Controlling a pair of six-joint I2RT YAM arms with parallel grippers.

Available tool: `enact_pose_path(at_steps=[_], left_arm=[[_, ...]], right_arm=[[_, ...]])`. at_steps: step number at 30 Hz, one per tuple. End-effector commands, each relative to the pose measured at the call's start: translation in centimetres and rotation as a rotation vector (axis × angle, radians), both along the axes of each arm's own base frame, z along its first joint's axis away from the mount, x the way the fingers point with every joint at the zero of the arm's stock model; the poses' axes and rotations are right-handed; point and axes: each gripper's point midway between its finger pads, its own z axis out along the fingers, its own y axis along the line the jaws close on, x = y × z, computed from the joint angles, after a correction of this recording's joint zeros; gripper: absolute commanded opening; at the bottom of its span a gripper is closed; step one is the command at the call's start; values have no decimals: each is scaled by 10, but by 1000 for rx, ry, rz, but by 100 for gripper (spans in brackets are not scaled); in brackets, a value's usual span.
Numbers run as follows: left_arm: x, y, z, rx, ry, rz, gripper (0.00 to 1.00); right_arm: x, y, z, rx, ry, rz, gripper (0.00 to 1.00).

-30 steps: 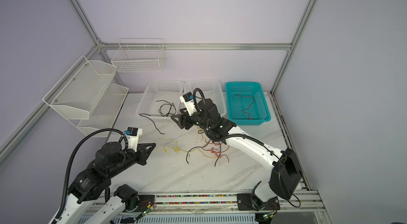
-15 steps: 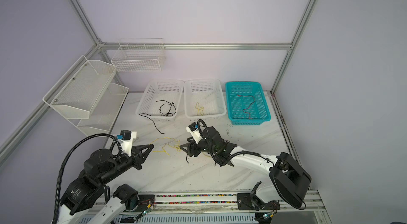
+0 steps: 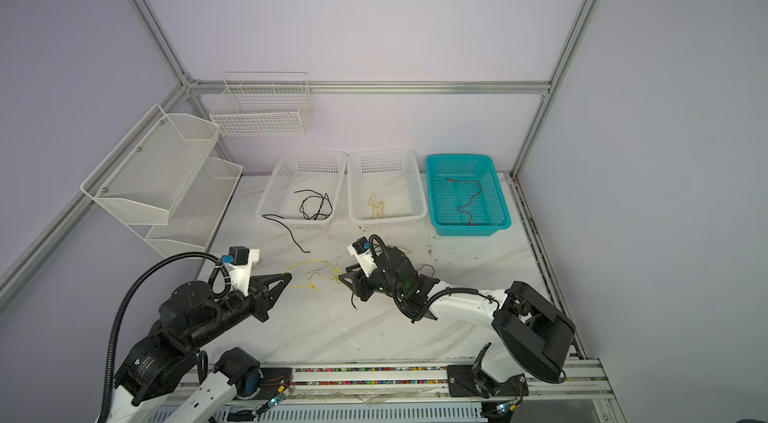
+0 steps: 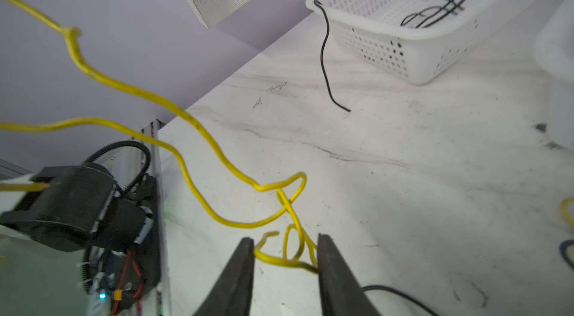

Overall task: Untangle the cables
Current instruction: 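Grasp the yellow wire held by the left gripper with the right gripper, then lift the yellow wire with the right gripper toward the teal basket while the left holds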

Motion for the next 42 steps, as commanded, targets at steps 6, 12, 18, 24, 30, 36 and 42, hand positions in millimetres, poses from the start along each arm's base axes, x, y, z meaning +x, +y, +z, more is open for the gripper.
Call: enact_pose_path(at_steps=[6,12,18,24,30,36,42], left_arm=[[4,-4,-5,3,-8,-11,0],[13,3,-16,42,37,53,0],[34,20,-42,141,159,200,0],[46,30,-64,225,249,284,0],[50,33,-68,248,268,305,0],[50,29,-69,249,273,284,0],[49,18,-69,229,285,229,0]], right_arm=[[-7,-4,23,62,-62,12,9],[-18,-12,51,116,-90,37,0],[-39,-40,113,210,-167,41,0],[-55,-70,166,285,-221,13,0],[-49,-120,230,398,-269,-194,0],[-31,-189,282,531,-303,-521,0],[-29,-162,293,556,-261,-440,0]])
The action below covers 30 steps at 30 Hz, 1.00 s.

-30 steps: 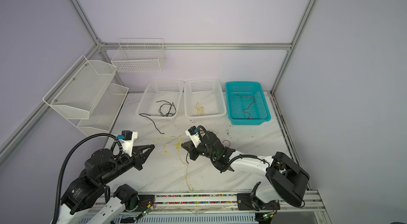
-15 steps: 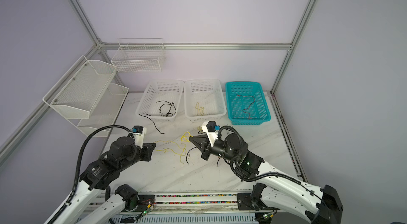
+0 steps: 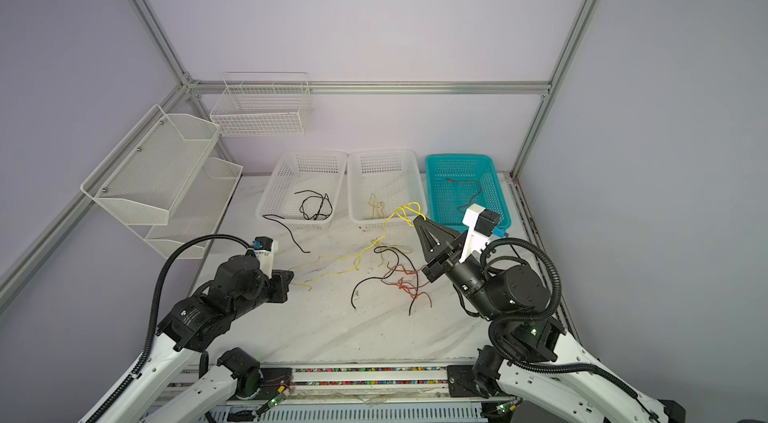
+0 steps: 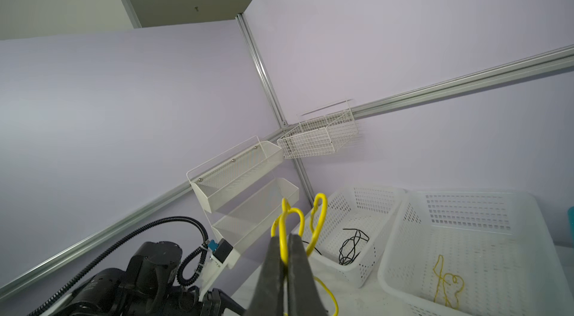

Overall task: Untangle the cables
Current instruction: 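Lift the yellow wire with the right gripper toward the teal basket while the left holds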

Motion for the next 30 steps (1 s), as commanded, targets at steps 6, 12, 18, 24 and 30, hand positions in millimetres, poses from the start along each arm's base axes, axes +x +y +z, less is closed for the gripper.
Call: enact_pose_path(at_steps=[6,12,18,24,30], left_arm=[[-6,-17,31,-113,-108,-97,0],[-13,-24,40,-157,-146,-144,0],[-12,-26,36,-143,-127,-148,0],[-5,-21,21,-92,-70,-110,0],[0,-24,8,-63,-9,-109,0]], right_arm=[[21,76,-34,45,74,196,0],[26,118,-53,29,66,317,0],[21,126,-42,62,36,374,0],[6,104,-3,73,-31,353,0],[7,45,60,112,-108,119,0]])
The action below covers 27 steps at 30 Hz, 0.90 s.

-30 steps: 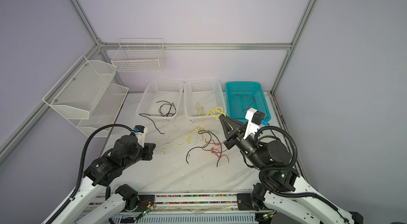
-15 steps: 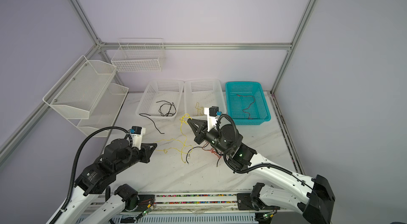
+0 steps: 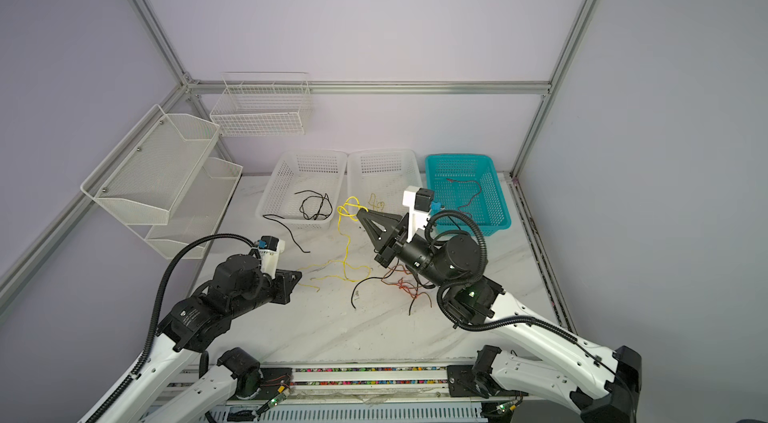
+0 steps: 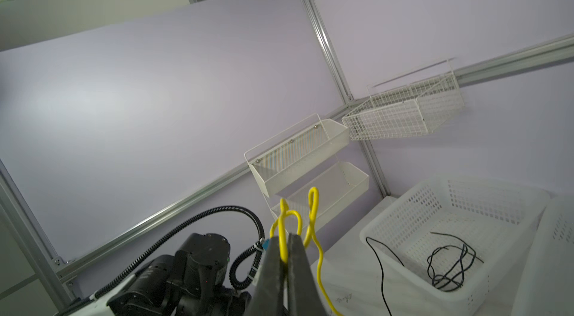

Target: Untangle the cables

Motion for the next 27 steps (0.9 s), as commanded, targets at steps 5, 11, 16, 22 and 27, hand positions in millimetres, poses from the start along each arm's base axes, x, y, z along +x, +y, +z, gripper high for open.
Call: enact_pose_path(at_steps=[5,11,16,22,27], left_arm=[[0,-9,-6,38,17,-37,0],[-5,-14,-7,58,16,-56,0],[-10,-23,3,-4,-6,-99,0],[-24,-51,14,-235,1,-180,0],[-30,-57,26,-303,-23,-214,0]], right_arm=[[-15,-104,87,167,-126,-336,0],[-23,-147,107,229,-133,-459,0],[-27,-106,79,147,-140,-289,0],[-26,-68,28,94,-111,-148,0],[-34,-55,7,70,-125,-68,0]])
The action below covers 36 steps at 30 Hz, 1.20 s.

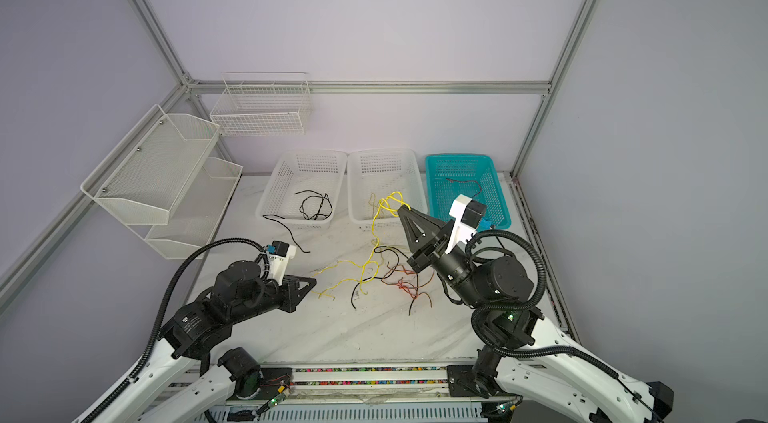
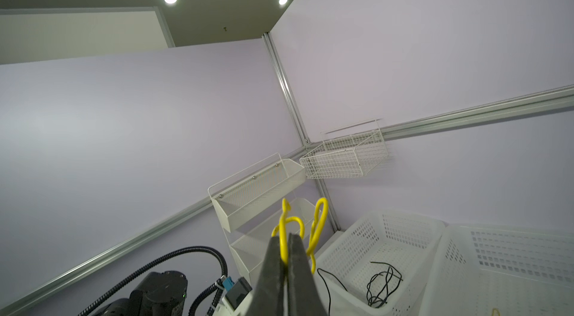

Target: Untangle the cables

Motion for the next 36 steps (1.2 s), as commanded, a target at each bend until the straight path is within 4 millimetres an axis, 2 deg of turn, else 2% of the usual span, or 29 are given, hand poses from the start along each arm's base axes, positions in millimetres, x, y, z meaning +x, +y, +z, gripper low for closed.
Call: enact_pose_path(at_steps=[1,4,12,14,17,24,30,36], left_arm=[[-3,-14,8,-95,-2,-47,0],[-4,-20,7,-104,17,-76,0],[-10,-38,-10,-124,91,-170,0],[-11,-38,-8,-126,88,-175,0],[-12,-39,-8,-129,91,-184,0],[-19,-46,-3,-151,96,-246,0],[-33,-45,8,-158,78,-305,0],[-45,-49,10,-179,115,-367,0]], right_arm=[[-23,0,18,75,-76,112,0],[-26,8,9,76,-78,161,0],[-23,6,17,49,-181,83,0],[-21,7,17,35,-195,65,0],[-24,20,14,18,-205,124,0],[-18,41,-2,-43,-216,149,0],[-11,46,-14,-115,-263,98,0],[-3,43,-14,-90,-275,38,0]])
